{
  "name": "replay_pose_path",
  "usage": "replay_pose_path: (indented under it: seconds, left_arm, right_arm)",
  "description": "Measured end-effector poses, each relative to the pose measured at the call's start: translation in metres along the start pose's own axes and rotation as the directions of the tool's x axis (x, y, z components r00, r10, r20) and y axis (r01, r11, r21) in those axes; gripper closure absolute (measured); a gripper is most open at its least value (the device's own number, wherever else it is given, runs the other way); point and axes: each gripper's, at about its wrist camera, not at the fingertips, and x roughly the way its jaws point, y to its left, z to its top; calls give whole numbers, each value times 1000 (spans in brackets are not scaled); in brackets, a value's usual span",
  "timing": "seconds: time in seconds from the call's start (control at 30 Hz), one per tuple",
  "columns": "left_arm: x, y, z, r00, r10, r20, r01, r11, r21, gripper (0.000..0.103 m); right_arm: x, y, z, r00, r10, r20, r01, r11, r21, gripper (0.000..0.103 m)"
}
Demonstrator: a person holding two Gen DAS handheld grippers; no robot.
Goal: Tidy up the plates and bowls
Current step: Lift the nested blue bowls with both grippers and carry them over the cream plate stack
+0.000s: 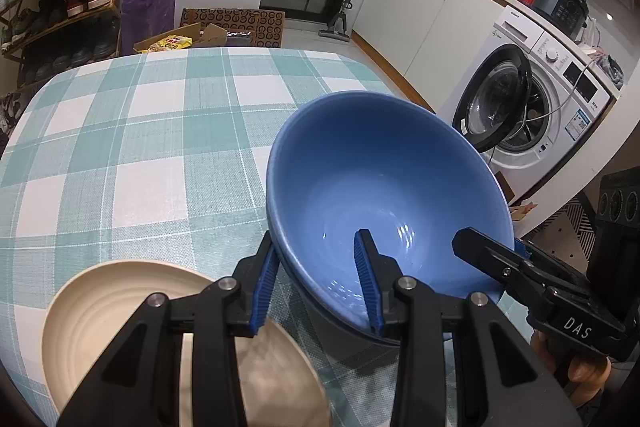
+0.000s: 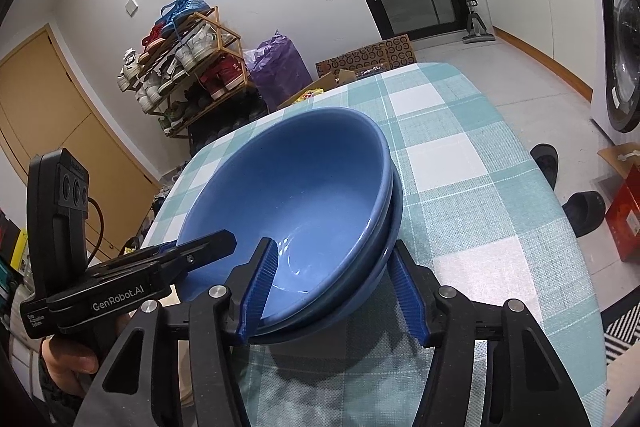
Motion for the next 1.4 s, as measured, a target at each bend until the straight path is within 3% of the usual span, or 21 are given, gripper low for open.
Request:
replay_pose_path:
  seconds: [0.97, 1.4]
  left_arm:
    - [-42, -2, -1, 997, 33, 63, -34, 999, 14, 66]
    - [-65, 11, -10, 994, 60, 93, -59, 998, -8, 66]
  right_arm:
    - [-36, 26, 0, 998, 44, 51, -41, 998, -47, 45]
    - [-43, 49, -5, 996, 87, 35, -84, 994, -70, 45]
